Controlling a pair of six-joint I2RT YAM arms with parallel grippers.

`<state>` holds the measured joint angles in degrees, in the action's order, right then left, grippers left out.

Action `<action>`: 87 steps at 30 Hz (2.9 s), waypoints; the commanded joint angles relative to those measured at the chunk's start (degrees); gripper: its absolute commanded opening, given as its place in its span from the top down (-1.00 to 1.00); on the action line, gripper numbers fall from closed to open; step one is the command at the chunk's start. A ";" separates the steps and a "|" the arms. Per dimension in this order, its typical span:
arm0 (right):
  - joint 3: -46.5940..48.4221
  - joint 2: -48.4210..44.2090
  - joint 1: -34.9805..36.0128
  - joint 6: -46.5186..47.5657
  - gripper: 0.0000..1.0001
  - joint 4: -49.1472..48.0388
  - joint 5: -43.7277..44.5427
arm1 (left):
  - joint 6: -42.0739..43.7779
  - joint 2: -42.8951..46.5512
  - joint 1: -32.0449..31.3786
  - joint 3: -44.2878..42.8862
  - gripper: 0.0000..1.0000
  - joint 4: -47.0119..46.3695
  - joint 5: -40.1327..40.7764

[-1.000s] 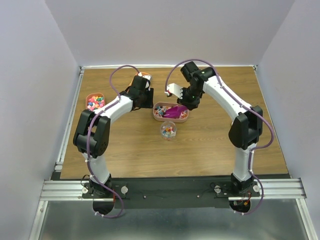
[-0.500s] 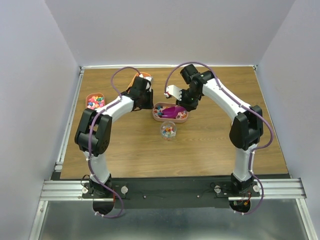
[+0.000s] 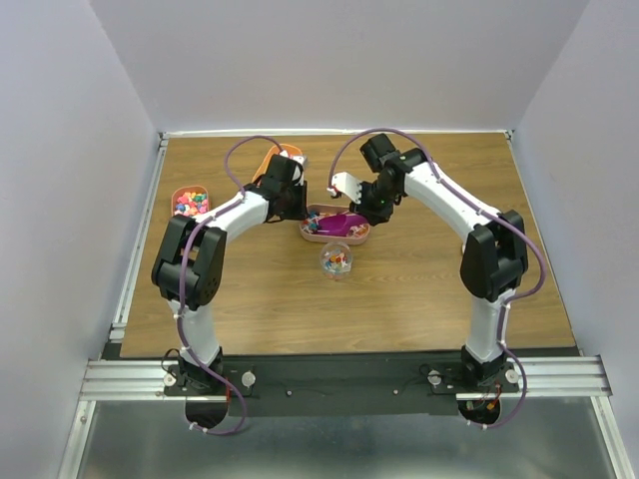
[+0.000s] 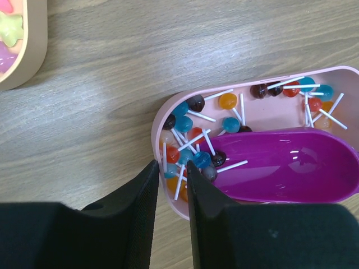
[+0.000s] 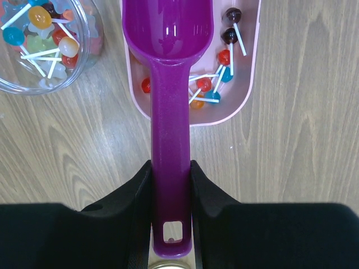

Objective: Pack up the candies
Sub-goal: Scoop the fake candies from the storage box.

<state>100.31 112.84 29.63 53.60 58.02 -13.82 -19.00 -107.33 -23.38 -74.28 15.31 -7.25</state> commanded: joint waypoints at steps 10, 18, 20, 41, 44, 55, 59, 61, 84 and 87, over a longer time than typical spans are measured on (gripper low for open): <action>-8.20 -5.79 -0.27 -2.80 0.99 -14.07 -8.41 | -0.68 -1.13 -0.62 -0.69 0.34 -0.19 -3.21; -8.90 -4.03 -0.27 -4.30 0.99 -15.57 -8.50 | -0.60 -0.51 -0.62 -0.78 0.34 -0.19 -2.69; -9.96 -4.29 -0.36 -4.21 0.99 -15.39 -6.14 | -0.42 -0.43 -0.62 -0.87 0.34 0.07 -2.16; -14.70 -4.73 -0.54 -3.77 0.99 -19.17 -12.81 | -0.95 0.19 -0.62 -0.43 0.34 -0.63 -3.57; -16.37 -5.26 -0.62 -4.30 0.99 -20.84 -13.06 | -0.95 0.36 -0.62 -0.43 0.35 -0.55 -3.30; -21.12 -7.72 -1.85 -7.11 0.99 -27.78 -14.91 | -0.94 1.15 -0.18 -0.69 0.35 -0.02 -1.11; -22.35 -8.42 -2.99 -7.29 0.99 -28.75 -15.88 | -1.21 2.03 0.96 -0.43 0.35 -0.54 -0.49; -22.79 -8.77 -3.52 -7.37 0.99 -29.28 -16.76 | -1.21 2.65 1.23 -0.16 0.35 -0.63 -0.05; -27.54 -11.23 -6.77 -8.60 0.99 -34.29 -20.88 | -1.83 9.33 5.71 2.21 0.29 -3.62 0.92; -29.03 -12.29 -7.21 -9.13 0.99 -36.04 -21.94 | -1.65 10.47 6.24 2.56 0.23 -3.80 1.88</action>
<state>73.65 103.46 23.35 45.84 26.02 -31.68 -20.45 -100.12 -17.91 -72.60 12.91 -6.72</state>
